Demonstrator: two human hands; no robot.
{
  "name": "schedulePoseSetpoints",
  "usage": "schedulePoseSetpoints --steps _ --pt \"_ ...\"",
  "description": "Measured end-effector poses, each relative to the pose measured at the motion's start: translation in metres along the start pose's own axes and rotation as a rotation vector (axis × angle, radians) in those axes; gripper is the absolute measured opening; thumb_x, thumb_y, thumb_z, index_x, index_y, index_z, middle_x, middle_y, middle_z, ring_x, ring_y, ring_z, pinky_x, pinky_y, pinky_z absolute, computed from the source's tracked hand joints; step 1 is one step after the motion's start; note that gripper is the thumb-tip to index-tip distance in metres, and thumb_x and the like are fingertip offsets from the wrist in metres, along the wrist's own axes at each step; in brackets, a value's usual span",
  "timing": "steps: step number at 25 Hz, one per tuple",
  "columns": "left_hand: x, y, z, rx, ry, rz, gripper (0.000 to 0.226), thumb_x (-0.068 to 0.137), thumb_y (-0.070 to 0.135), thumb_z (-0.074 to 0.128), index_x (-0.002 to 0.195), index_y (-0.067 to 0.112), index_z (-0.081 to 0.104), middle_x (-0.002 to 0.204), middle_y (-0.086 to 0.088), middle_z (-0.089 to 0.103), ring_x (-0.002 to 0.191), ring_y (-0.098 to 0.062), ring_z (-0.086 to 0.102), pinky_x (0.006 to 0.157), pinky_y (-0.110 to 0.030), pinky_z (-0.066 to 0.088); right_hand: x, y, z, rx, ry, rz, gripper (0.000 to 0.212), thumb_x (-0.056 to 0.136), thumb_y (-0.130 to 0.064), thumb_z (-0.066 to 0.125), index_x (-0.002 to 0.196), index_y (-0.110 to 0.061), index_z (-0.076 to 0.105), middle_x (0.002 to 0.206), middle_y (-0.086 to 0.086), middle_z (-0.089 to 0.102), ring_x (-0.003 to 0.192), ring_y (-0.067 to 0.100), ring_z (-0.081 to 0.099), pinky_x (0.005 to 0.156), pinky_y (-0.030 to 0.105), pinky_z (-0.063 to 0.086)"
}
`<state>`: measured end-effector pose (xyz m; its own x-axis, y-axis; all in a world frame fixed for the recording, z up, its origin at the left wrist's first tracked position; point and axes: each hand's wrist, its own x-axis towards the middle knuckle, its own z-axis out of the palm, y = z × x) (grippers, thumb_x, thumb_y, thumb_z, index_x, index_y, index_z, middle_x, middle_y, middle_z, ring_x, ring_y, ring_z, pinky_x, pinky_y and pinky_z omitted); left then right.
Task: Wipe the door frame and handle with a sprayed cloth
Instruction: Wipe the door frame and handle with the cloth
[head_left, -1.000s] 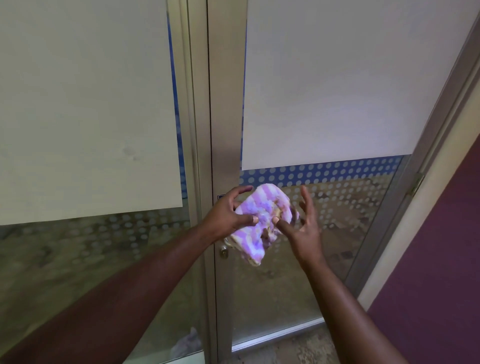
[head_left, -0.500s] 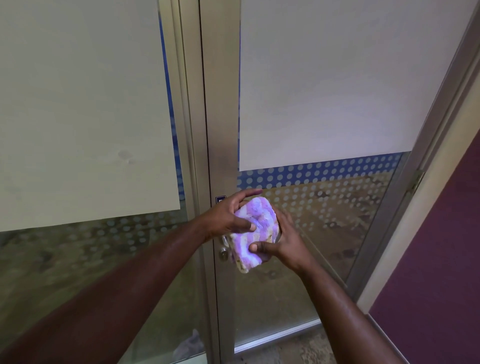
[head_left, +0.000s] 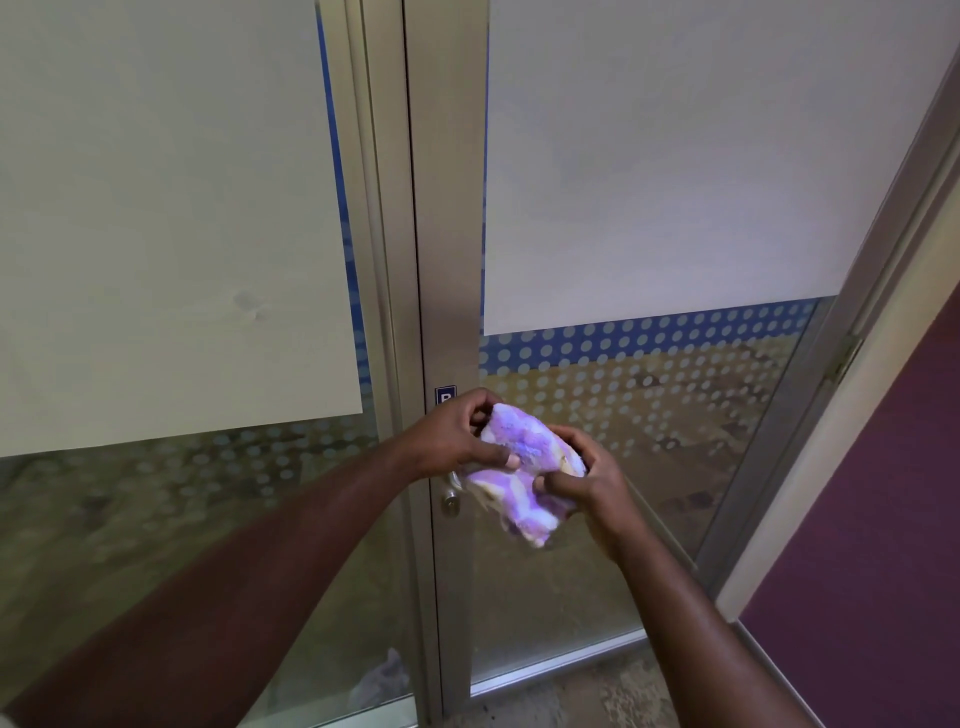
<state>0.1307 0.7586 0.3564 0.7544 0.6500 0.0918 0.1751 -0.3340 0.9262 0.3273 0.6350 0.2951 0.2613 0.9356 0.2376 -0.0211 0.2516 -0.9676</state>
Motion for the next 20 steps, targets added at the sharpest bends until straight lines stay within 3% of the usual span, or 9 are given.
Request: schedulePoseSetpoints --steps 3,6,10,12,14,18,20 --pt "0.001 -0.002 0.004 -0.083 0.104 -0.02 0.052 0.076 0.006 0.093 0.117 0.01 0.062 0.116 -0.016 0.076 0.099 -0.025 0.078 0.083 -0.039 0.066 -0.006 0.013 0.003 0.407 0.074 0.053 0.084 0.063 -0.014 0.088 0.14 -0.012 0.056 0.134 0.021 0.066 0.11 0.032 0.069 0.086 0.042 0.059" --pt "0.007 -0.004 0.009 -0.184 0.214 -0.046 0.052 0.078 0.011 0.092 0.12 0.009 0.061 0.119 -0.013 0.075 0.103 -0.026 0.077 0.089 -0.044 0.065 -0.01 0.025 0.019 0.674 -0.001 0.021 0.1 0.066 -0.027 0.094 0.15 -0.006 0.045 0.146 0.025 0.057 0.124 0.041 0.062 0.097 0.051 0.056" --pt "0.014 -0.009 0.024 -0.303 0.281 -0.092 0.054 0.079 0.013 0.092 0.124 0.008 0.061 0.123 -0.014 0.075 0.109 -0.029 0.075 0.093 -0.045 0.063 -0.004 0.025 0.045 0.789 0.04 -0.011 0.099 0.067 -0.029 0.094 0.149 -0.002 0.047 0.136 0.025 0.063 0.113 0.039 0.066 0.1 0.053 0.05" --pt "0.015 -0.015 0.032 -0.352 0.31 -0.121 0.055 0.08 0.014 0.091 0.126 0.007 0.062 0.123 -0.015 0.075 0.112 -0.033 0.074 0.099 -0.052 0.061 0.004 0.022 0.051 0.808 0.087 -0.02 0.085 0.075 -0.019 0.087 0.147 0.003 0.047 0.121 0.021 0.07 0.098 0.034 0.071 0.091 0.049 0.055" --pt "0.014 -0.02 0.032 -0.368 0.318 -0.14 0.056 0.079 0.015 0.092 0.126 0.007 0.061 0.123 -0.015 0.075 0.112 -0.033 0.074 0.098 -0.053 0.061 0.013 0.021 0.052 0.784 0.175 0.001 0.074 0.079 -0.012 0.079 0.145 0.003 0.049 0.119 0.02 0.07 0.095 0.032 0.072 0.084 0.044 0.059" --pt "0.016 -0.02 0.013 -0.204 0.3 -0.091 0.049 0.083 0.018 0.089 0.123 0.013 0.061 0.116 -0.004 0.071 0.104 -0.018 0.071 0.08 -0.026 0.061 0.024 0.034 0.045 0.729 0.29 0.028 0.069 0.078 -0.01 0.08 0.141 0.003 0.055 0.129 0.025 0.065 0.105 0.033 0.07 0.086 0.043 0.061" --pt "0.018 -0.012 -0.003 -0.034 0.417 0.037 0.036 0.092 0.023 0.081 0.122 0.015 0.063 0.112 0.001 0.069 0.103 -0.013 0.067 0.086 -0.025 0.054 0.027 0.046 0.042 0.701 0.324 0.044 0.062 0.081 -0.008 0.078 0.139 0.001 0.057 0.125 0.02 0.068 0.104 0.031 0.071 0.082 0.042 0.062"
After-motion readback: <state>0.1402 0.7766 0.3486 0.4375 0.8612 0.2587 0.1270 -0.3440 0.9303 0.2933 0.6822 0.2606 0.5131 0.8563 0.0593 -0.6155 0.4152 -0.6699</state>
